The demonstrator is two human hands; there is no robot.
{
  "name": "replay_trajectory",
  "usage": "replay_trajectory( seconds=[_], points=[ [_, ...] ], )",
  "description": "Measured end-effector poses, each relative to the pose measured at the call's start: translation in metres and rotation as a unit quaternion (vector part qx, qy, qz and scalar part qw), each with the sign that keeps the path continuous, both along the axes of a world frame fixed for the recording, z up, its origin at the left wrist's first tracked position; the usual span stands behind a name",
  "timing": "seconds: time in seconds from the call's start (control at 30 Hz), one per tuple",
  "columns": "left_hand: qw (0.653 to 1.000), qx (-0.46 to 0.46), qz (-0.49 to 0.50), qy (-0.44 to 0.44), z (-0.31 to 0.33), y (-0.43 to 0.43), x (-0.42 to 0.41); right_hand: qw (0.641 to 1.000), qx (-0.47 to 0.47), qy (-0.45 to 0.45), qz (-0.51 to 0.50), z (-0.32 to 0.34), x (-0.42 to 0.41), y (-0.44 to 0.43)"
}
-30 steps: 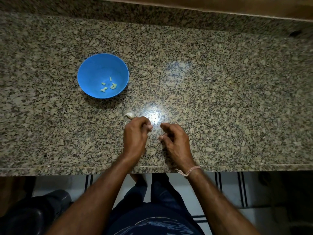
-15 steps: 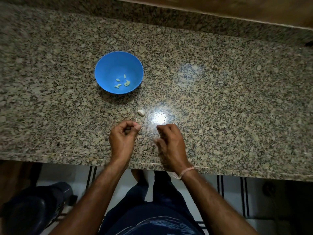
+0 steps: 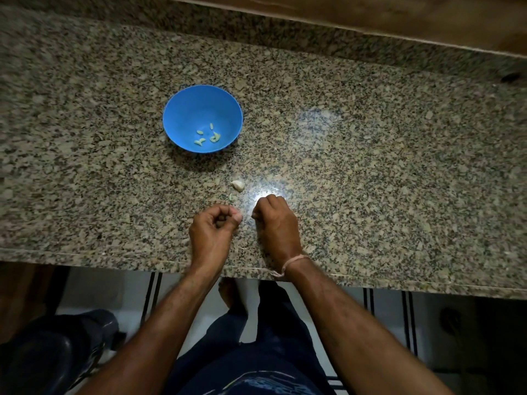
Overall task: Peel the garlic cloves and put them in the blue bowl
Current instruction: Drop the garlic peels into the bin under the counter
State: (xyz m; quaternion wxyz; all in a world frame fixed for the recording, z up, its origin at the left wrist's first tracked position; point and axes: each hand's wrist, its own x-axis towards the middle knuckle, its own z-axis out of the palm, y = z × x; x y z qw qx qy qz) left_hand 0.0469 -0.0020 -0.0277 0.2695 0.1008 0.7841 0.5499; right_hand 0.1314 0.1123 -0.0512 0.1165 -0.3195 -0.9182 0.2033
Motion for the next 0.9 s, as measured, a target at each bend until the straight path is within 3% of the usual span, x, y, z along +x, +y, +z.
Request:
replay_trajectory(
  seconds=[0.2,0.27,0.33,0.4,0.47,0.53,0.63,0.77,0.9],
  points=[
    [1.000,-0.011,0.013,-0.015,0.004,-0.002,0.005,0.990,0.085,-0.089,0.064,0.002,-0.005,0.004],
    [0.999,-0.004,0.037,-0.021,0.010,-0.005,0.007,0.992,0.029,-0.097,0.078,0.008,0.001,-0.001],
    [0.997,-0.007,0.069,-0.031,0.012,-0.010,0.011,0.989,-0.137,-0.056,0.027,0.014,0.003,-0.005],
    [0.994,-0.008,0.098,-0.045,0.013,-0.019,0.017,0.934,-0.354,-0.010,-0.050,0.025,-0.002,-0.007],
    [0.990,0.005,0.131,-0.054,0.016,-0.031,0.022,0.860,-0.506,0.004,-0.075,0.035,-0.006,-0.016],
    [0.984,0.008,0.173,-0.049,0.020,-0.048,0.024,0.790,-0.609,0.020,-0.070,0.044,-0.013,-0.034],
    [0.968,0.009,0.250,-0.034,0.025,-0.087,0.029,0.718,-0.695,0.006,-0.039,0.041,-0.028,-0.072],
    [0.936,0.012,0.352,-0.013,0.029,-0.165,0.037,0.682,-0.730,-0.039,0.018,0.036,-0.053,-0.152],
    [0.897,0.019,0.442,-0.004,0.027,-0.265,0.048,0.686,-0.714,-0.111,0.082,0.041,-0.068,-0.247]
  ],
)
